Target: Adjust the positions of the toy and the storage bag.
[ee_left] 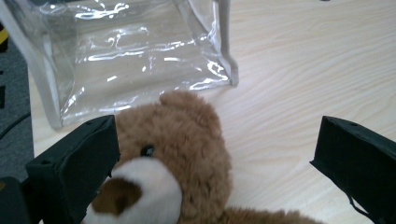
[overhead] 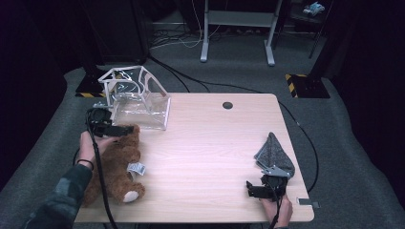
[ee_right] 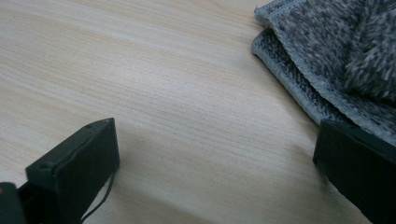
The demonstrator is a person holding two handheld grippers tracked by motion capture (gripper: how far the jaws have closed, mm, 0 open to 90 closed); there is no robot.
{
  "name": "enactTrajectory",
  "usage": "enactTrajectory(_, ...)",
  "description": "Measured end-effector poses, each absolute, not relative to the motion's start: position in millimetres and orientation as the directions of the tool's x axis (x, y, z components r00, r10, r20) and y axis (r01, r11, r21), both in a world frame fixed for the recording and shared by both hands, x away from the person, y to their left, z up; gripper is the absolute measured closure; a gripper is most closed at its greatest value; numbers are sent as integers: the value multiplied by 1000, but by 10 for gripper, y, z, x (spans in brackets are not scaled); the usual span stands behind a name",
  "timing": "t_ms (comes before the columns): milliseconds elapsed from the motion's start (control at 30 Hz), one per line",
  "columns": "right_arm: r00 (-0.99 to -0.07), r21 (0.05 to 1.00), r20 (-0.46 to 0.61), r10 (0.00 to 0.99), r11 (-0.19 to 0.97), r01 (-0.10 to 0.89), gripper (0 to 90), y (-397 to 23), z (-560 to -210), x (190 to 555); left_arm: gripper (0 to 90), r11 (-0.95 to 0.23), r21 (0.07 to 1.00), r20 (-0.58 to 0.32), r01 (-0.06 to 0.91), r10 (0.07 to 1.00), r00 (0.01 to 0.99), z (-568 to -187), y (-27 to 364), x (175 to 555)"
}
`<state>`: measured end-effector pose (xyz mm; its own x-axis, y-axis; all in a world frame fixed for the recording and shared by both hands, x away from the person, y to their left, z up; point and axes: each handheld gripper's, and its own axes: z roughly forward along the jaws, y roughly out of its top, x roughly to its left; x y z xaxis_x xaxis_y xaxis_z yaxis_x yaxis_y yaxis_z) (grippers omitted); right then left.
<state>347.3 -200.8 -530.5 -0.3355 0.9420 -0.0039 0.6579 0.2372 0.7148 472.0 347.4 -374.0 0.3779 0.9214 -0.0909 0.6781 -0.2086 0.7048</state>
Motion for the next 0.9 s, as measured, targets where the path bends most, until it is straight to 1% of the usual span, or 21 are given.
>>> enactTrajectory(300,-335,715,-3,942,237,658,0,-2007,-5304,3474,0,-219,713,-58,667,929,366,-3597,3258,5002)
enactTrajectory(433,-335,715,-3,942,236,658,0,-2007,-5305,3474,21,-214,721,-50,659,932,358,-3563,3160,5124)
enactTrajectory(467,-335,715,-3,942,237,658,0,-2007,-5304,3474,40,-224,721,-34,656,934,357,-3551,3112,5178)
enactTrajectory(567,-335,715,-4,942,236,658,0,-2007,-5305,3474,55,-230,722,-27,653,933,359,-3536,3064,5247)
enactTrajectory(633,-335,715,-3,942,236,658,0,-2007,-5305,3474,105,-222,723,-32,654,935,353,-3522,3041,5307)
enactTrajectory(667,-335,715,-3,942,237,658,0,-2007,-5305,3474,113,-228,720,-23,655,936,351,-3518,3033,5330)
enactTrajectory(800,-329,716,3,944,228,660,0,-1997,-5304,3476,155,-202,720,-16,664,952,307,-3527,2995,5474)
enactTrajectory(900,-330,716,3,944,228,660,0,-1998,-5304,3477,183,-208,715,8,667,957,290,-3537,2975,5529)
